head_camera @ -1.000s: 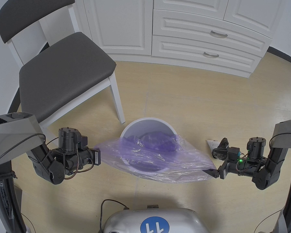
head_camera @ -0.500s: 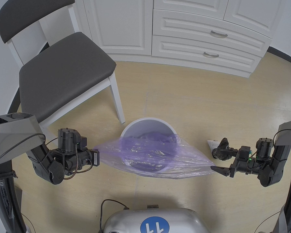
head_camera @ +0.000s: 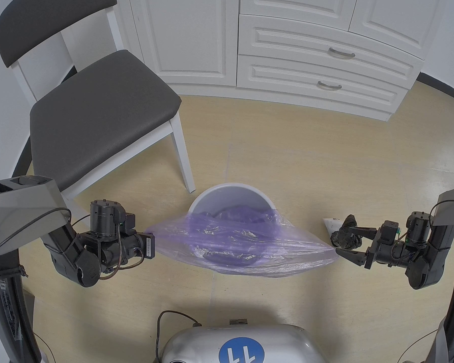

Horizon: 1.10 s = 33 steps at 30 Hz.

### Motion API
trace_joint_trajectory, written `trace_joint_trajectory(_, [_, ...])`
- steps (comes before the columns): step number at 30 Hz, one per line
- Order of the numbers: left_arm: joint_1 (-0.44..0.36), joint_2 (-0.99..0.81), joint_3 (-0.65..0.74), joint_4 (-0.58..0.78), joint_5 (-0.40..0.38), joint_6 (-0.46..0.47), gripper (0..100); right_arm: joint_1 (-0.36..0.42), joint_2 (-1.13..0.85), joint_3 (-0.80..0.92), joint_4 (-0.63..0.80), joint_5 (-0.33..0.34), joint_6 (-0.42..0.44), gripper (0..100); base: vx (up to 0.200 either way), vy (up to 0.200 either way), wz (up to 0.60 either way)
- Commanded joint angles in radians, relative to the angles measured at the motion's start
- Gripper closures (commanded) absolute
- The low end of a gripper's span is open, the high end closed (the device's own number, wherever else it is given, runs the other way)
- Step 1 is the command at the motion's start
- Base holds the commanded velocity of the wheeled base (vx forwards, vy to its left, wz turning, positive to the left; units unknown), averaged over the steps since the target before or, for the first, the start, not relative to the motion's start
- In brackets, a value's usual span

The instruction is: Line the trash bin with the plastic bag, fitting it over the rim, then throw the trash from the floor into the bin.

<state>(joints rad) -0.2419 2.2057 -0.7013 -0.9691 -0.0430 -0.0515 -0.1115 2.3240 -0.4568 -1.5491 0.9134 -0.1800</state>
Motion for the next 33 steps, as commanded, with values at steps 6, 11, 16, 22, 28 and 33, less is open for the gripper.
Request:
trace_joint_trajectory(6, [0.0,0.0,0.0,0.0,0.0,-0.001,100,-0.063,0.0,-0.08,-0.022,0.005,0.205,0,0.0,0.0,0.0])
trace_joint_trajectory(11, [-0.002,-0.001,0.002,-0.002,0.0,-0.001,100,0.018,-0.061,-0.069,-0.022,-0.102,0.218,0,0.0,0.0,0.0])
trace_joint_trajectory(16, [-0.005,-0.006,0.005,-0.003,0.0,-0.001,100,0.121,-0.111,-0.048,-0.022,-0.268,0.218,0,0.0,0.0,0.0])
trace_joint_trajectory(22, [-0.007,-0.008,0.006,-0.013,0.0,-0.001,100,0.309,-0.23,0.009,-0.022,-0.467,0.197,0,0.0,0.0,0.0])
trace_joint_trajectory(28, [-0.01,-0.011,0.008,-0.014,0.0,-0.001,100,0.474,-0.222,-0.069,-0.022,-0.904,0.077,0,0.0,0.0,0.0])
trace_joint_trajectory(33, [-0.01,-0.012,0.013,-0.014,0.0,-0.001,100,0.638,-0.261,-0.075,-0.019,-1.101,0.056,0,0.0,0.0,0.0])
